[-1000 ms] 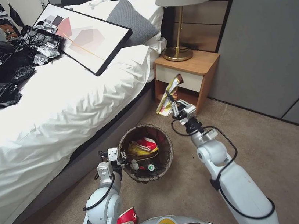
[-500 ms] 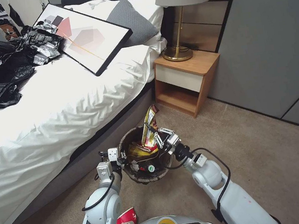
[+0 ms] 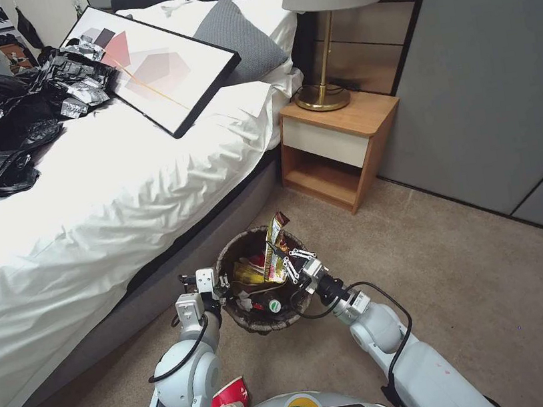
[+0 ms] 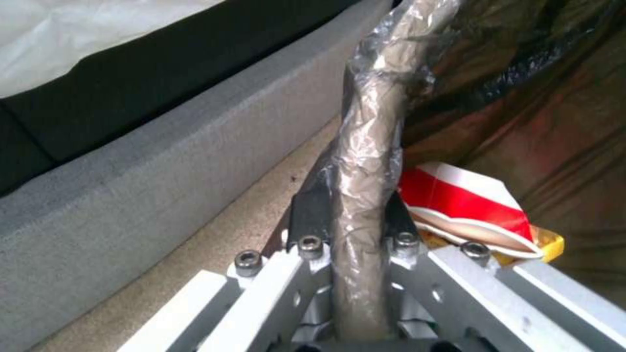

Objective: Pick up the trash bin, then pick up the garbage from the floor and place it into the trash bin.

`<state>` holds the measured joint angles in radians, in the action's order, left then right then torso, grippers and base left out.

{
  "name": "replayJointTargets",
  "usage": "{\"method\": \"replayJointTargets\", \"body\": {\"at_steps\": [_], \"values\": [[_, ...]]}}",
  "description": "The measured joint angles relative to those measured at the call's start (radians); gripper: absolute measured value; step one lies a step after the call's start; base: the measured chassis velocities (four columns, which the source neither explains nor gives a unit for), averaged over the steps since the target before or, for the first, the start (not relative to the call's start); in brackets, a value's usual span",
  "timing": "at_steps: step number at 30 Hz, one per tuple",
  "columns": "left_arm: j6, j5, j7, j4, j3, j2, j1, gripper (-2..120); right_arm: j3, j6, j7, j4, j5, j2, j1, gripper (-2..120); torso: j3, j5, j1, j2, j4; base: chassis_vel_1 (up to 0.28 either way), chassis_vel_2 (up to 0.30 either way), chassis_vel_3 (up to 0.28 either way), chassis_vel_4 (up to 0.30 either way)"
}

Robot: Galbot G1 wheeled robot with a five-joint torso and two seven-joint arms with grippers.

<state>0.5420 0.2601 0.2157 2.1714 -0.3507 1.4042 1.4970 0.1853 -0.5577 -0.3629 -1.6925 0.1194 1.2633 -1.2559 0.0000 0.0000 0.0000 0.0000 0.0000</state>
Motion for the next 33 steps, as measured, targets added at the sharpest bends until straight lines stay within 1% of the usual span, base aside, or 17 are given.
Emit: {"method": "replayJointTargets", "body": {"at_steps": [1,3,4,7,8,10,11,14,15,18,19,22,24,26,28,31,33], "values": [[0.000,0.000,0.000,0.000,0.001,0.000,0.000,2,-0.001,0.001,0.000,0.000,0.000,0.000,-0.001,10,0.000,0.0000,0.000,0.000,0.0000,0.000,0.000,0.000,0.000],[0.000,0.001,0.000,0.000,0.002,0.000,-0.001,2,-0.002,0.005,-0.003,-0.003,-0.001,-0.001,-0.003,22,0.000,0.0000,0.000,0.000,0.0000,0.000,0.000,0.000,0.000],[0.000,0.001,0.000,0.000,0.002,0.000,-0.001,2,-0.002,0.005,-0.003,-0.003,-0.001,-0.001,-0.003,22,0.000,0.0000,0.000,0.000,0.0000,0.000,0.000,0.000,0.000],[0.000,0.002,0.000,0.000,0.002,-0.001,-0.002,2,-0.009,0.007,-0.005,-0.007,-0.004,-0.003,-0.006,36,0.000,0.0000,0.000,0.000,0.0000,0.000,0.000,0.000,0.000],[0.000,0.002,0.000,0.000,0.002,-0.001,-0.002,2,-0.009,0.007,-0.005,-0.007,-0.004,-0.003,-0.006,36,0.000,0.0000,0.000,0.000,0.0000,0.000,0.000,0.000,0.000],[0.001,0.004,0.000,0.000,0.002,-0.002,-0.002,2,-0.013,0.008,-0.007,-0.008,-0.007,-0.004,-0.008,46,0.000,0.0000,0.000,0.000,0.0000,0.000,0.000,0.000,0.000],[0.001,0.004,0.000,0.000,0.002,-0.002,-0.002,2,-0.013,0.008,-0.007,-0.008,-0.007,-0.004,-0.008,46,0.000,0.0000,0.000,0.000,0.0000,0.000,0.000,0.000,0.000],[0.002,0.004,0.000,0.000,0.002,-0.002,-0.004,2,-0.015,0.009,-0.007,-0.007,-0.008,-0.003,-0.008,61,0.000,0.0000,0.000,0.000,0.0000,0.000,0.000,0.000,0.000],[0.002,0.004,0.000,0.000,0.002,-0.002,-0.004,2,-0.015,0.009,-0.007,-0.007,-0.008,-0.003,-0.008,61,0.000,0.0000,0.000,0.000,0.0000,0.000,0.000,0.000,0.000],[0.003,0.005,0.000,0.000,0.002,-0.001,-0.004,2,-0.015,0.010,-0.007,-0.008,-0.008,-0.003,-0.004,75,0.000,0.0000,0.000,0.000,0.0000,0.000,0.000,0.000,0.000],[0.003,0.005,0.000,0.000,0.002,-0.001,-0.004,2,-0.015,0.010,-0.007,-0.008,-0.008,-0.003,-0.004,75,0.000,0.0000,0.000,0.000,0.0000,0.000,0.000,0.000,0.000],[0.004,0.005,0.000,0.000,0.001,-0.001,-0.004,2,-0.014,0.011,-0.007,-0.026,-0.007,-0.004,-0.005,90,0.000,0.0000,0.000,0.000,0.0000,0.000,0.000,0.000,0.000],[0.004,0.005,0.000,0.000,0.000,-0.001,-0.005,2,-0.013,0.011,-0.006,-0.032,-0.007,-0.004,-0.007,92,0.000,0.0000,0.000,0.000,0.0000,0.000,0.000,0.000,0.000],[0.005,0.005,0.000,0.000,0.000,-0.001,-0.004,2,-0.009,0.011,0.004,-0.069,-0.006,-0.004,-0.013,99,0.000,0.0000,0.000,0.000,0.0000,0.000,0.000,0.000,0.000],[0.005,0.004,0.000,-0.001,-0.001,-0.001,-0.004,2,-0.003,0.011,0.015,-0.099,-0.005,-0.003,-0.018,100,0.000,0.0000,0.000,0.000,0.0000,0.000,0.000,0.000,0.000],[0.004,0.002,0.000,-0.005,-0.005,-0.001,-0.003,2,0.027,0.037,0.097,-0.209,-0.008,0.006,-0.039,100,0.000,0.0001,0.000,0.000,0.0000,0.000,0.000,0.000,0.000],[0.004,0.002,0.000,-0.005,-0.006,-0.001,-0.002,2,0.038,0.050,0.126,-0.243,-0.012,0.010,-0.045,100,0.000,-0.0001,0.000,0.000,0.0001,0.000,0.000,0.000,0.000]]}}
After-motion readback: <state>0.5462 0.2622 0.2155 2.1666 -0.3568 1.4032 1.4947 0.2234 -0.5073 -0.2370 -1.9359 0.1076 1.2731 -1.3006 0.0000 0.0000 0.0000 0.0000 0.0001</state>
